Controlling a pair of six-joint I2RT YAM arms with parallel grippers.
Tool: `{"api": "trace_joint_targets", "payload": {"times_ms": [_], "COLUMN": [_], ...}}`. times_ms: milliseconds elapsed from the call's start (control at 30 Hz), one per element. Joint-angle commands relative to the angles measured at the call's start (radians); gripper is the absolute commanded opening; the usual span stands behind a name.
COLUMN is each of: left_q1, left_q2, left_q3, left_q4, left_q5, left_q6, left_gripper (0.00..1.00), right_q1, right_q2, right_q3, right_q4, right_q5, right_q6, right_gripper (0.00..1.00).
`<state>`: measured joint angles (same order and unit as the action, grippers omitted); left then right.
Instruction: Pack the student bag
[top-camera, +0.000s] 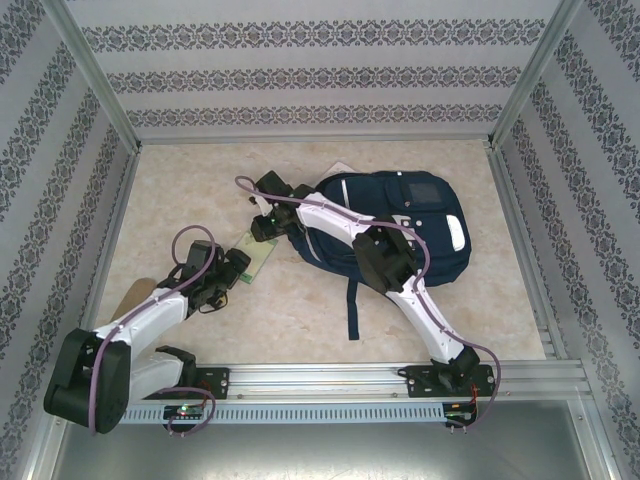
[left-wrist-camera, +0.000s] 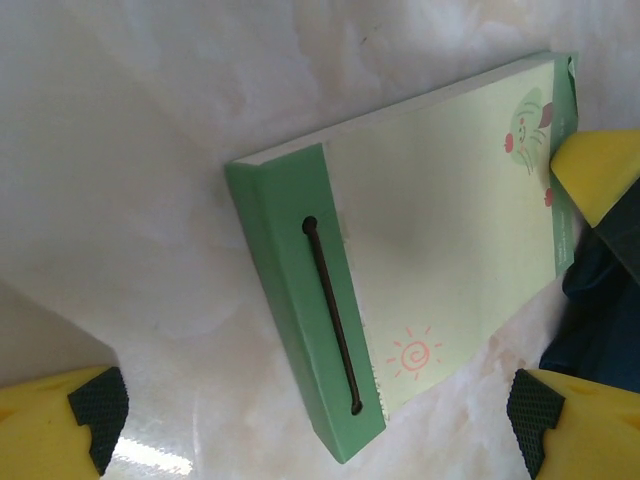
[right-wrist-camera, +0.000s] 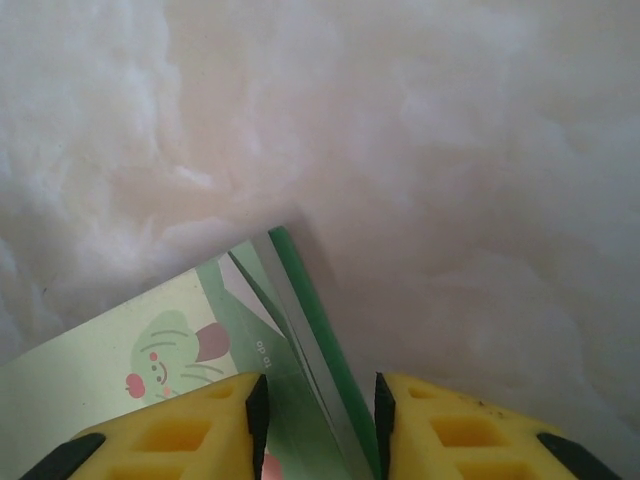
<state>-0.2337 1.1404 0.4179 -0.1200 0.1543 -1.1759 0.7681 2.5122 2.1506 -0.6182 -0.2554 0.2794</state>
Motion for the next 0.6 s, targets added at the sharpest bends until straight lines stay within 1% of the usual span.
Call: {"api": "trace_joint_targets", "payload": {"times_ms": [0,67,167,433,567], "left_q1": [0.007,0.007,0.007,0.007,0.007], "left_q2": [0.057,0.079,0.099,0.118,0.098], "left_q3": [0.029,0.032,0.027,0.004,-0.018], "left_q4": [0.062,0.063,0.09,0.137,0.205], "left_q5": [0.038,0.04,0.052,0.059,0.104], "left_q6": [0.014,0.018,0.022,0.043,0.033], "left_gripper": [1.0,1.0,1.0,0.99,0.98], "right_q1": [0.027,0.033,0.05,0.075,0.092], "right_q2": [0.006,-0.006,-0.042,-0.097,-0.114], "right_q3": [-0.029,-0.058,-0.113,-0.202,-0.24], "right_q4": [-0.06,-0.049,-0.017,0.043,0.082], "right_q5": [0.01,-0.045,-0.09,-0.183,-0.247], "right_q6": [-0.022,0.004,0.039,0.143,0.202], "right_gripper": [0.35,0.33,0.3,0.27,0.27]}}
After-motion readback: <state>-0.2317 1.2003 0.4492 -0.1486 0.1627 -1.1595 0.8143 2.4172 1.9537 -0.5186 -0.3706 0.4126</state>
